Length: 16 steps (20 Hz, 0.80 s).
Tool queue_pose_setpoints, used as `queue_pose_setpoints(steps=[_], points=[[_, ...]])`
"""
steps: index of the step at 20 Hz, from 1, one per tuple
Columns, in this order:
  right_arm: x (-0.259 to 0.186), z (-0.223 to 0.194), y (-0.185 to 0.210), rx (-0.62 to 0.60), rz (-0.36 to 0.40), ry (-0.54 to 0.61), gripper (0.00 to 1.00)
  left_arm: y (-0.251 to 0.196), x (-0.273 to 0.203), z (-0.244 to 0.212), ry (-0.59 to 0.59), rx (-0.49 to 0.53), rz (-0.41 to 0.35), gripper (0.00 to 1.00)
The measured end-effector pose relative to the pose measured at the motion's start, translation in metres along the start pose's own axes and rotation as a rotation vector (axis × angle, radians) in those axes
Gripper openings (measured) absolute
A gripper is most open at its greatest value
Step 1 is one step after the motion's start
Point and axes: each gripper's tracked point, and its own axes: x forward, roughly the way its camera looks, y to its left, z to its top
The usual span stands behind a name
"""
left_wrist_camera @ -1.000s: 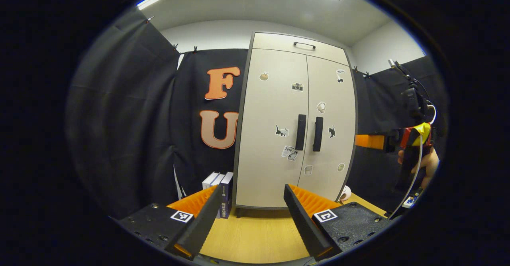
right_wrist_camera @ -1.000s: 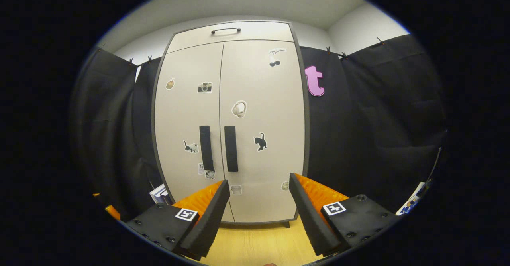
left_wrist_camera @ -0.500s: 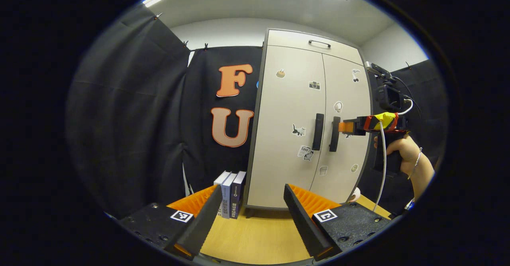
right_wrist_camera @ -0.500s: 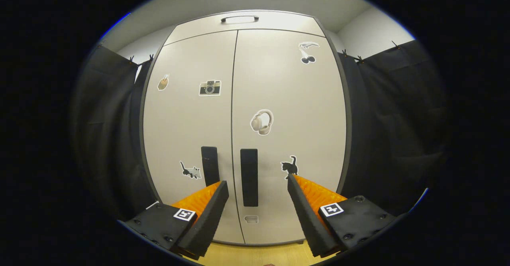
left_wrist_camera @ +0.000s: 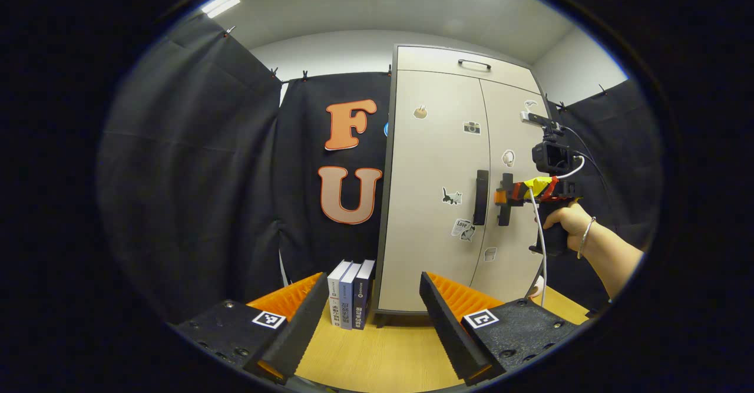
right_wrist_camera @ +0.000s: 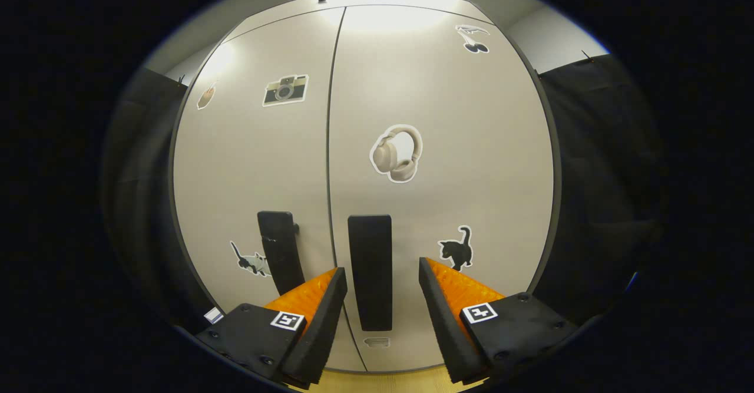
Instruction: Open the right door of the double-door shoe cabinet with the right hand, and open the left door with the left hand.
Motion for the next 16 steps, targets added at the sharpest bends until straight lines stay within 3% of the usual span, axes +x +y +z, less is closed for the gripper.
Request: queue_pose_setpoints(steps=[2,3,4,5,6,8,10,11,16], points=[[0.009,-0.004,0.001,0.006,0.008,0.011,0.76,-0.001,0.000,-0.001,0.003,-0.003,-0.005,0.94],[0.010,-0.007,0.001,0.011,0.010,0.025,0.68,-0.002,0.001,-0.001,0.005,-0.005,-0.008,0.94],[0.009,-0.005,0.001,0.016,0.011,0.012,0.67,-0.002,0.000,-0.001,0.005,-0.006,-0.010,0.95],[0.010,-0.005,0.006,0.022,0.032,0.015,0.58,-0.002,0.000,-0.001,0.005,-0.007,-0.012,0.95],[0.008,-0.007,0.010,0.020,0.038,0.015,0.57,-0.003,0.001,-0.002,0.007,-0.007,-0.014,0.95],[0.007,-0.009,0.008,0.004,0.027,0.017,0.41,-0.003,0.001,-0.002,0.010,-0.006,-0.016,0.94],[0.001,-0.013,0.007,0.016,0.034,0.025,0.38,-0.003,-0.001,-0.002,0.015,-0.001,-0.014,0.95],[0.001,-0.012,0.007,0.030,0.039,0.027,0.31,-0.003,-0.001,-0.002,0.017,-0.001,-0.015,0.94],[-0.023,-0.012,-0.001,-0.017,0.046,0.037,0.32,-0.009,-0.004,0.000,0.020,0.011,-0.024,0.94]])
